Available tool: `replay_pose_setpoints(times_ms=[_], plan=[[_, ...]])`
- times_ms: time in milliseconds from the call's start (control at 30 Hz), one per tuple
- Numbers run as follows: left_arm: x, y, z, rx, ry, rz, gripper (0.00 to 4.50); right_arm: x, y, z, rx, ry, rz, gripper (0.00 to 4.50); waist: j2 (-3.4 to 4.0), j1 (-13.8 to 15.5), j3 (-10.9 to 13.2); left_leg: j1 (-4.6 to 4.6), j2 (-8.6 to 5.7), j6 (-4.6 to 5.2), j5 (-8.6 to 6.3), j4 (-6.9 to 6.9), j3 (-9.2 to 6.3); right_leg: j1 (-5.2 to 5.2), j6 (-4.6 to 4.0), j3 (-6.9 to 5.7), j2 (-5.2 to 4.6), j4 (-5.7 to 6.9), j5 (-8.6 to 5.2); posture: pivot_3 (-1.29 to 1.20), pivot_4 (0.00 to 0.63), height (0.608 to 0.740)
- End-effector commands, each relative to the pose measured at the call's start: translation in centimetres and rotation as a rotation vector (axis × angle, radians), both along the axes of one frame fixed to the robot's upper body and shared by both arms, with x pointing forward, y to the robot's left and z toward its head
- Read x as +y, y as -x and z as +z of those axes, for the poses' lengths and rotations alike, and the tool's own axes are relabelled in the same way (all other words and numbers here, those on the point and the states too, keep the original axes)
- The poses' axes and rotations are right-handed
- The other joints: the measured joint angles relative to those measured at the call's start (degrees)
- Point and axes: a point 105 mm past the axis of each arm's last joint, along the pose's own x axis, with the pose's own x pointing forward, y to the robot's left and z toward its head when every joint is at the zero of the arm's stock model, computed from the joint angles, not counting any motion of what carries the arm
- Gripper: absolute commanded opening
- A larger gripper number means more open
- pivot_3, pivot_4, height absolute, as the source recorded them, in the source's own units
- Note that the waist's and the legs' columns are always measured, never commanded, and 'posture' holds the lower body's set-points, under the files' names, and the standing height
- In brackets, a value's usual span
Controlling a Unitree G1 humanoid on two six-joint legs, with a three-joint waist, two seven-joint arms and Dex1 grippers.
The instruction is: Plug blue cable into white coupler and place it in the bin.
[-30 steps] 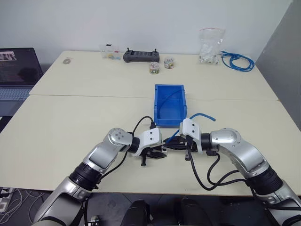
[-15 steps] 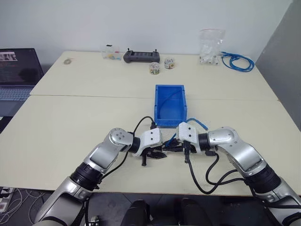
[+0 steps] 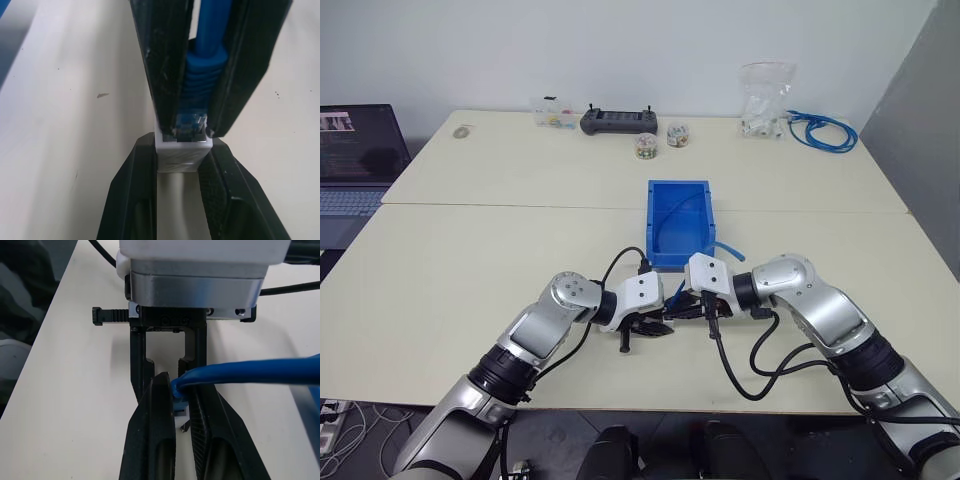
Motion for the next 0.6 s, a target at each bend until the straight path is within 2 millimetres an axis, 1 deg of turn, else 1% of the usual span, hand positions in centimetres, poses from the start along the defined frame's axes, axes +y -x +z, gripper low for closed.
replay_pose_setpoints(times_ms=[33, 100, 167, 267, 367, 400, 533, 567, 600], plan=[[-0.3, 0.0, 0.0, -0.001, 0.004, 0.005, 0.8, -0.1, 1.2, -4.3, 0.106, 0.153, 0.064, 0.11, 0.03, -0.05, -0.07, 0.02, 0.0, 0.0, 0.0, 0.0, 0.01, 0.01, 0.0, 0.01, 0.0, 0.0, 0.0, 0.0, 0.15, 0.74], [-0.3, -0.1, 0.1, 0.002, 0.005, 0.01, 0.8, -0.8, 1.2, -5.6, 0.121, 0.205, 0.058, 0.11, 0.03, -0.08, -0.27, 0.09, 0.0, 0.0, 0.0, -0.02, 0.01, 0.06, 0.01, 0.0, 0.0, 0.01, -0.01, 0.0, 0.15, 0.74], [-0.2, -0.1, 0.1, 0.004, 0.005, 0.016, 0.8, -1.3, 1.1, -6.2, 0.131, 0.228, 0.047, 0.11, 0.04, -0.12, -0.62, 0.16, 0.0, 0.0, 0.0, -0.04, 0.02, 0.13, 0.03, 0.02, 0.01, -0.01, -0.02, 0.0, 0.15, 0.74], [-0.2, -0.2, 0.1, 0.006, 0.004, 0.02, 0.8, -1.8, 1.1, -6.7, 0.144, 0.247, 0.032, 0.11, 0.09, -0.2, -0.92, 0.3, 0.0, 0.01, -0.01, -0.06, 0.03, 0.26, 0.11, 0.03, 0.01, -0.02, -0.07, 0.0, 0.15, 0.74], [-0.1, -0.3, 0.1, 0.006, 0.004, 0.024, 0.8, -1.7, 0.9, -6.8, 0.149, 0.237, 0.018, 0.11, 0.11, -0.45, -1.02, 0.37, 0.01, 0.01, -0.01, -0.08, 0.03, 0.31, 0.11, 0.03, 0.01, -0.02, -0.07, 0.0, 0.15, 0.74], [-0.1, -0.3, 0.1, 0.006, 0.004, 0.023, 0.8, -1.6, 0.9, -6.6, 0.15, 0.223, 0.013, 0.11, 0.11, -0.5, -1.04, 0.41, 0.0, 0.01, -0.01, -0.09, 0.03, 0.35, 0.11, 0.04, 0.01, -0.03, -0.07, 0.0, 0.15, 0.74], [0.0, -0.2, 0.0, -0.018, -0.006, 0.009, 0.8, -1.1, 0.3, -4.5, 0.125, 0.108, -0.023, 0.11, 0.11, -0.63, -1.03, 0.73, 0.01, 0.02, -0.02, -0.17, 0.02, 0.67, 0.11, 0.04, 0.01, -0.08, -0.11, 0.0, 0.15, 0.74], [0.3, -0.1, 0.0, -0.016, -0.005, 0.01, 0.8, -1.0, -0.1, -3.5, 0.109, 0.063, -0.051, 0.11, 0.11, -0.74, -1.03, 0.72, 0.01, 0.01, -0.02, -0.17, 0.01, 0.67, 0.11, 0.03, 0.01, -0.08, -0.11, 0.0, 0.15, 0.74], [0.5, -0.1, -0.1, -0.021, -0.002, 0.02, 1.15, -1.0, -0.4, -2.4, 0.094, 0.016, -0.074, 0.11, 0.11, -0.87, -1.03, 0.73, 0.01, 0.01, -0.02, -0.17, 0.02, 0.66, 0.12, 0.05, 0.01, -0.07, -0.12, 0.0, 0.15, 0.74]])
